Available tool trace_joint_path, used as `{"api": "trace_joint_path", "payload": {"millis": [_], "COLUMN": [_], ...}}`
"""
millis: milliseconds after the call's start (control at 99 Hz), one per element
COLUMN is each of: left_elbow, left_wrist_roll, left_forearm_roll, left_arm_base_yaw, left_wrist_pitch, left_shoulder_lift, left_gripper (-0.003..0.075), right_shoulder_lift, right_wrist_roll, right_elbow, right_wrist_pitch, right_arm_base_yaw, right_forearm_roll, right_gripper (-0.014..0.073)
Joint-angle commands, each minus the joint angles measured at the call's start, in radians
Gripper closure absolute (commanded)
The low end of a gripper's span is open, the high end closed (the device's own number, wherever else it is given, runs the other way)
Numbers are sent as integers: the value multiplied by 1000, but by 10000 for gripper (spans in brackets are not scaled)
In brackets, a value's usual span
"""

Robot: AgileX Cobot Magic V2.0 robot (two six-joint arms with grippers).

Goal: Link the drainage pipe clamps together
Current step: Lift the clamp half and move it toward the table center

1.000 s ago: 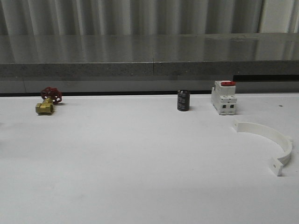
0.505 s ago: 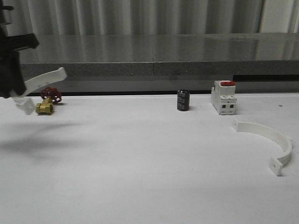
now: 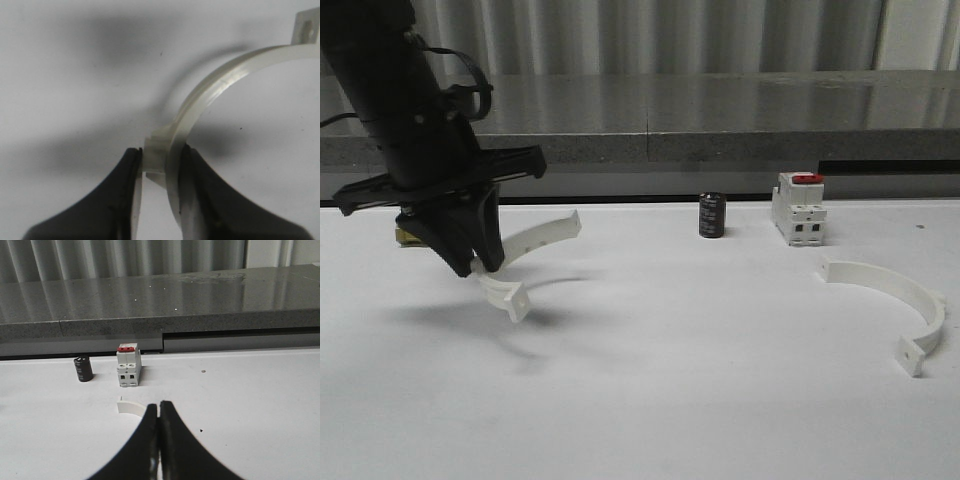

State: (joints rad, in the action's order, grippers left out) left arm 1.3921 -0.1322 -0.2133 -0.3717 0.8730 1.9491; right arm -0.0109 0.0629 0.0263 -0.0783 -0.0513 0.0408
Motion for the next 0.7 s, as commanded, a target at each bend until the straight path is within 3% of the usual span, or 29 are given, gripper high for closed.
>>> {"api": "trace_joint_path", "payload": {"millis": [0, 687], "left_elbow": [28, 28], "left_wrist_roll": [-35, -102], "left_forearm_roll": [-4, 18], "left_arm_base_yaw": [-13, -23], "left_wrist_pitch": [-44, -78], "left_shoulder_lift": [-41, 27], "left_gripper": [692, 690], "right_shoulder_lift": [-19, -19], "right_wrist_roll": [-5, -5], "right_elbow": [-16, -16], "right_wrist_pitch": [90, 90], "right_arm_base_yaw": [-2, -2], "right_forearm_roll": [-8, -8], "right_gripper": [662, 662]}}
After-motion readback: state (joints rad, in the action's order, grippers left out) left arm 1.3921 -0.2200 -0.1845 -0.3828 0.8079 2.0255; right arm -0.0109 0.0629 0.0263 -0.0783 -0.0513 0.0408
